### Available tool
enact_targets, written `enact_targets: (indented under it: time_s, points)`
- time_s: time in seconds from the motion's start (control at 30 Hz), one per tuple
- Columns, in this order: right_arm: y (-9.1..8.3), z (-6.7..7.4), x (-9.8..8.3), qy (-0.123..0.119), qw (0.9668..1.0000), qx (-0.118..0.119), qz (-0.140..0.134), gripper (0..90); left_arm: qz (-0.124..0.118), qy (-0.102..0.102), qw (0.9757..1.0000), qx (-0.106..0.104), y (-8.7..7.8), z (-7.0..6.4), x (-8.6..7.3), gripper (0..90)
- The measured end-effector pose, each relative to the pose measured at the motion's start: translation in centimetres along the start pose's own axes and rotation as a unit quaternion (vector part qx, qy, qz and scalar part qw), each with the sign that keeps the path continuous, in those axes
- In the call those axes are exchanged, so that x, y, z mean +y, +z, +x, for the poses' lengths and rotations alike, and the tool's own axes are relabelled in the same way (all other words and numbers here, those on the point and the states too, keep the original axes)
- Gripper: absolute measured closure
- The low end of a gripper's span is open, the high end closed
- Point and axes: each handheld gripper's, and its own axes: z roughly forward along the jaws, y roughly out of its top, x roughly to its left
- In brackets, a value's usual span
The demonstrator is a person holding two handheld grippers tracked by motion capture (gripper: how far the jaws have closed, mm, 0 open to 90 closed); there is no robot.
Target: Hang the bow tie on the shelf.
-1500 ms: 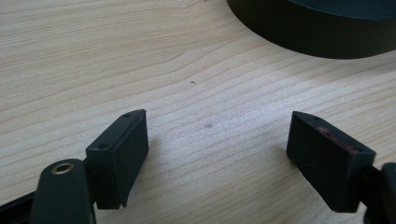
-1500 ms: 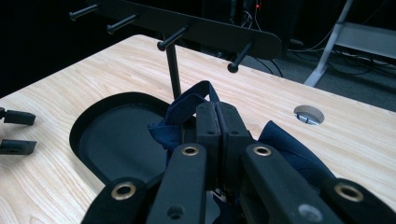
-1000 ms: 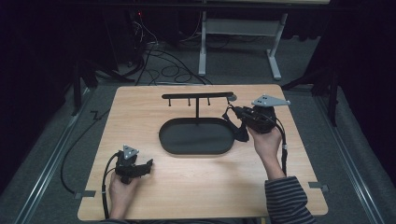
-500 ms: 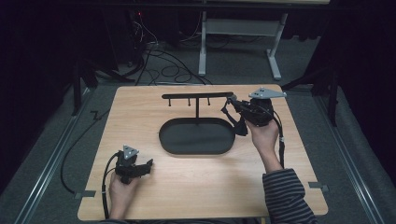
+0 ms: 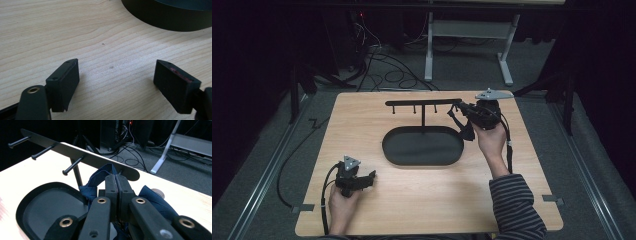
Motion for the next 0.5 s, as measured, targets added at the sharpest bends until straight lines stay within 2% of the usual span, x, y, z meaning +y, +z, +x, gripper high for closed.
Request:
enact_targets:
  time_s: [0.33, 0.5]
  points:
    - [1.3, -0.3, 0.2, 0.002, 0.9999, -0.013, 0.009, 90.0, 0.000, 0.000, 1.0000, 0.000, 0.0, 0.0, 0.0, 21.2]
    - [1.5, -0.3, 0.1, -0.009, 0.9995, -0.021, 0.020, 90.0, 0.000, 0.000, 1.0000, 0.000, 0.0, 0.0, 0.0, 21.2]
